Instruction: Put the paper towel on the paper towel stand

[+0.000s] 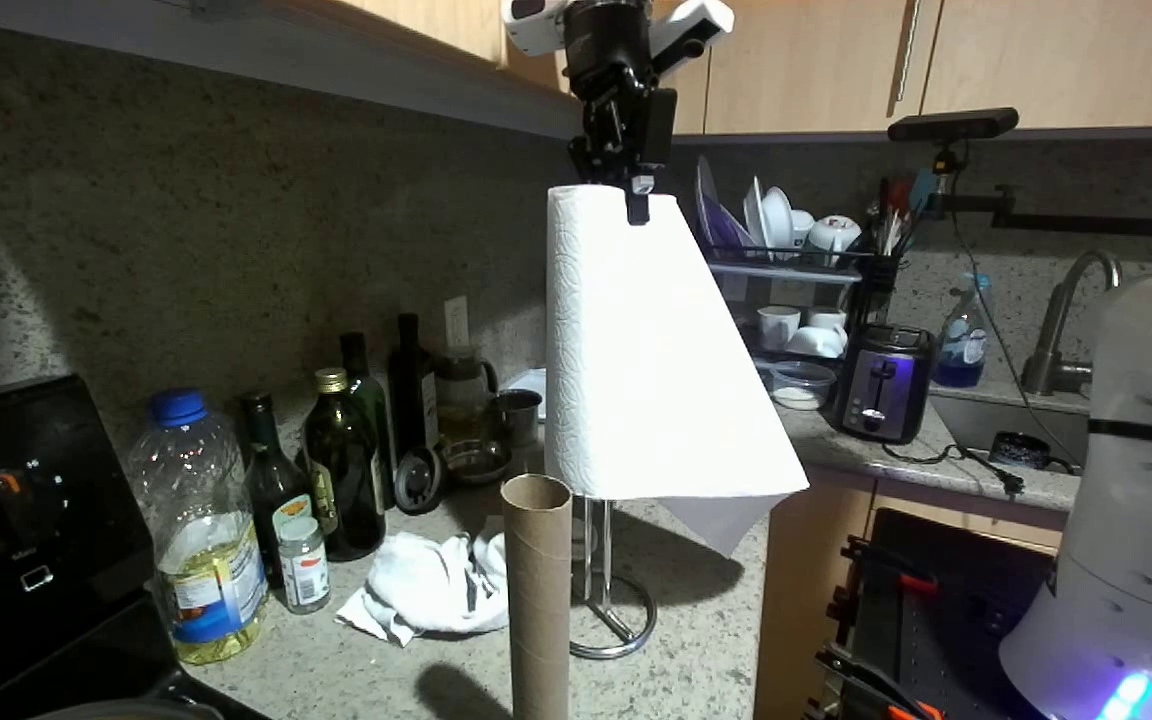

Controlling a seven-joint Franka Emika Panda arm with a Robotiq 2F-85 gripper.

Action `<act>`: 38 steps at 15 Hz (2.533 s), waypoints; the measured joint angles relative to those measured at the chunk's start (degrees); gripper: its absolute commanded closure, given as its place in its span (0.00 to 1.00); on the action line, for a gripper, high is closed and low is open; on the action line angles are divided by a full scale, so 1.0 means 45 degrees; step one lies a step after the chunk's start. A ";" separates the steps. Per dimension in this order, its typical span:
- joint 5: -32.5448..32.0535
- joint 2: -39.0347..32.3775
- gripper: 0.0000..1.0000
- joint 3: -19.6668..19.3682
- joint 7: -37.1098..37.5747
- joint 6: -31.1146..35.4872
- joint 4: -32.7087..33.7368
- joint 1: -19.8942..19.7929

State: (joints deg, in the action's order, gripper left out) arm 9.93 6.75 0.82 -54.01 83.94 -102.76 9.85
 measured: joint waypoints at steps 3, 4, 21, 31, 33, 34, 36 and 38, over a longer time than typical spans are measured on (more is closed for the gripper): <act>0.0032 -0.0246 0.93 0.0001 -0.0089 0.0013 0.0001 -0.0111; 0.0036 -0.0309 0.93 0.0001 -0.0193 0.0017 -0.0001 -0.0138; 0.0031 0.0364 0.93 0.0231 -0.2706 0.2185 -0.3270 -0.0233; 0.0029 0.0409 0.93 0.0484 -0.3212 0.3336 -0.4406 -0.0202; 0.0029 0.0410 0.93 0.0522 -0.3223 0.3339 -0.4415 -0.0199; 0.0028 0.0410 0.93 0.0539 -0.3223 0.3346 -0.4420 -0.0199; 0.0020 0.0411 0.93 0.0569 -0.3223 0.3354 -0.4423 -0.0199; 0.0005 0.0411 0.93 0.0592 -0.3223 0.3365 -0.4426 -0.0199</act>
State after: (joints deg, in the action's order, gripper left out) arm 9.95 8.60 3.49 -68.51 99.08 -122.67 8.96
